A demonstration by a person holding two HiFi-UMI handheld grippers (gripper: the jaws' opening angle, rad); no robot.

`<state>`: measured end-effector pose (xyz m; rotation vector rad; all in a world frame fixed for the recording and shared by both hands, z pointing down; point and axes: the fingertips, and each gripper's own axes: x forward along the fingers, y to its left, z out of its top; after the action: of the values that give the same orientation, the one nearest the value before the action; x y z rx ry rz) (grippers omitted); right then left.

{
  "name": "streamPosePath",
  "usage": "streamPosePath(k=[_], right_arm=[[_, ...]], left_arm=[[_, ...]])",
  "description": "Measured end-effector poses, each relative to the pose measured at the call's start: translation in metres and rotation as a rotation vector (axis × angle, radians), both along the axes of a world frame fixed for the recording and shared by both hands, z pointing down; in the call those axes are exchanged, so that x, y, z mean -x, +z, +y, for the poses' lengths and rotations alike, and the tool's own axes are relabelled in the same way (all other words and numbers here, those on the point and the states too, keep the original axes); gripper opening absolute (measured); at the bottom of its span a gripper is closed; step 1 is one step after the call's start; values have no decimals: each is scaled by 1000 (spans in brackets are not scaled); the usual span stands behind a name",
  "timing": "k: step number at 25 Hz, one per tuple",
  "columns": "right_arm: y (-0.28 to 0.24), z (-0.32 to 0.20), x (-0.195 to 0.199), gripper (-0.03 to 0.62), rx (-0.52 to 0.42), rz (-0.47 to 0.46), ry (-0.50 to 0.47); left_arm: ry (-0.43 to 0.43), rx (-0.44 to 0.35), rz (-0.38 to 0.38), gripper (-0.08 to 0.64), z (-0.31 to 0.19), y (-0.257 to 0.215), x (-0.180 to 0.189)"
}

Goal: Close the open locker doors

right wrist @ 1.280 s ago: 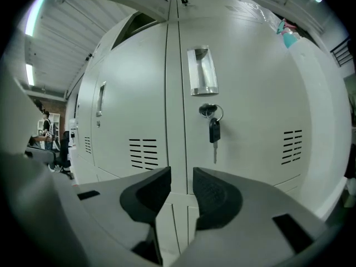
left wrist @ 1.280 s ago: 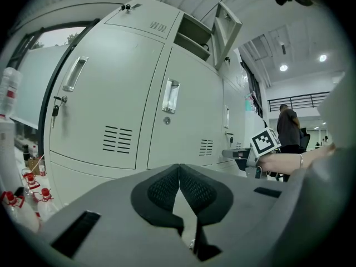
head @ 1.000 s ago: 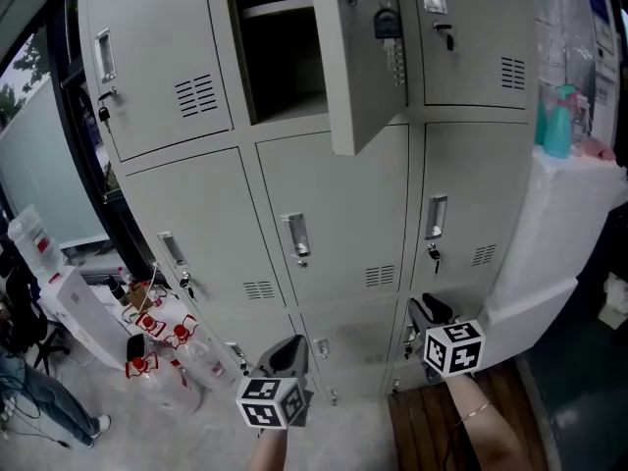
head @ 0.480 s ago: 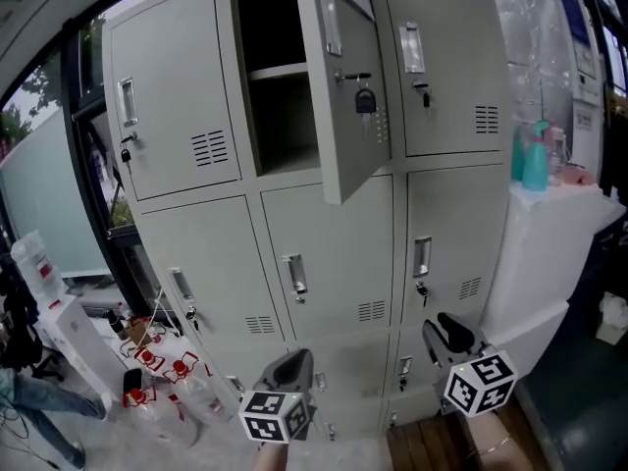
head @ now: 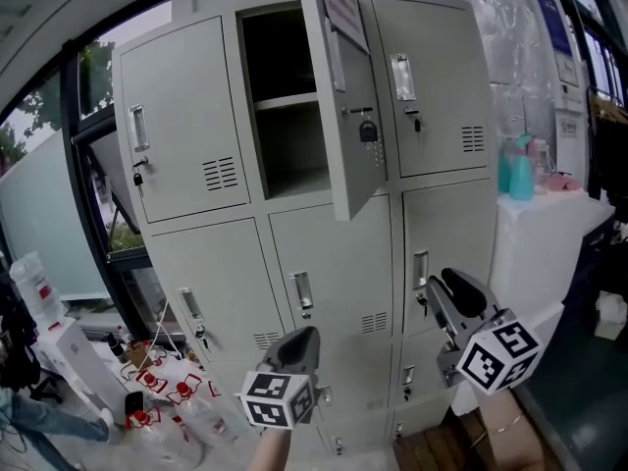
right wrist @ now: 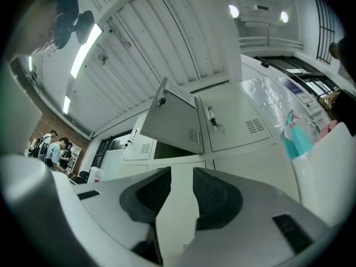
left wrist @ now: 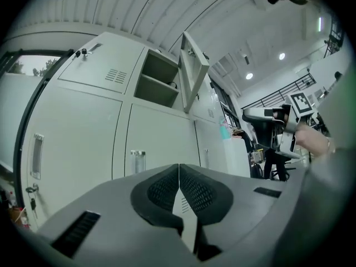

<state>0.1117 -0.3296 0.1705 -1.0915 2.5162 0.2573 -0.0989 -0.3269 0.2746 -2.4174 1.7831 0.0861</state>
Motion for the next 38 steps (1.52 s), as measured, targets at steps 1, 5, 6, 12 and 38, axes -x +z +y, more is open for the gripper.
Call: streamPosePath(k=[1, 5, 6, 12, 38], right_arm=[[-10, 5, 3, 110, -21, -1, 1], [-46, 25, 21, 110, -87, -28, -36], [-55, 30, 28, 110, -103, -31, -50], [-102, 60, 75, 126, -195, -17, -121], [-136, 26, 170, 126, -229, 96, 31]], left_arm=[[5, -14, -10, 21, 2, -8, 0], [21, -77, -34, 21, 8, -42, 4], [24, -95, -37, 21, 10, -52, 5], [62, -188, -29, 21, 24, -102, 6], [46, -252, -48, 21, 34, -140, 67]])
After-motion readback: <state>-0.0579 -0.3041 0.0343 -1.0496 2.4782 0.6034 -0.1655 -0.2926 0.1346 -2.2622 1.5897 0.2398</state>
